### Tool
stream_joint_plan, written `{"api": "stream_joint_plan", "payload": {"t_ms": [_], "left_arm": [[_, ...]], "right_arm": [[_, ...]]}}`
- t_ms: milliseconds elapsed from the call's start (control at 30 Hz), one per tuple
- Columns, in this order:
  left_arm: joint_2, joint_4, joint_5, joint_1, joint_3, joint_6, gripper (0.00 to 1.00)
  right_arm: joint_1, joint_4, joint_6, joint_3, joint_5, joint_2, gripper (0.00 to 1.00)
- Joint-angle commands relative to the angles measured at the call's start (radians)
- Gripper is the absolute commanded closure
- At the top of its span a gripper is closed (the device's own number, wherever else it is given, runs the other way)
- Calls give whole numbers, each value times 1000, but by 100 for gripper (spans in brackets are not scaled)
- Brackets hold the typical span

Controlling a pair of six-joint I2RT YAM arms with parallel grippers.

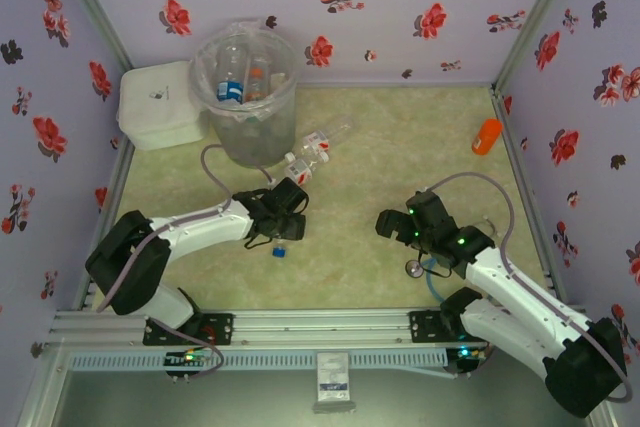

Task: Put the plastic bottles in the bin

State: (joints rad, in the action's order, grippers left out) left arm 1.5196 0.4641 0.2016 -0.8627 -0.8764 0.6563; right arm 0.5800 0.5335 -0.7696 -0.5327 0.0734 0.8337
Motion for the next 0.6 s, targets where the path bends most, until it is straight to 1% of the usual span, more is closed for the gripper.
{"api": "stream_joint_plan", "payload": {"t_ms": [0,67,200,367,433,567], "left_arm": [[4,0,-2,7,-28,19,35],[-1,18,-7,5,-34,26,38],[-39,45,-5,4,-38,31,48],[-101,113,-2,-4,-62,34,50],[-142,139,-3,-8,-72,35,54],[-223,216,-5,-9,-122,20,57]], "right_arm": [[-6,-11,-7,4,-2,2,0],[-6,-2,-6,6,4,-10,0],[-6,3,-3,17,18,-25,0],[-6,-1,2,10,5,-16,1],[-6,14,11,-3,6,-16,1],[-8,34,21,-13,28,-25,0]]}}
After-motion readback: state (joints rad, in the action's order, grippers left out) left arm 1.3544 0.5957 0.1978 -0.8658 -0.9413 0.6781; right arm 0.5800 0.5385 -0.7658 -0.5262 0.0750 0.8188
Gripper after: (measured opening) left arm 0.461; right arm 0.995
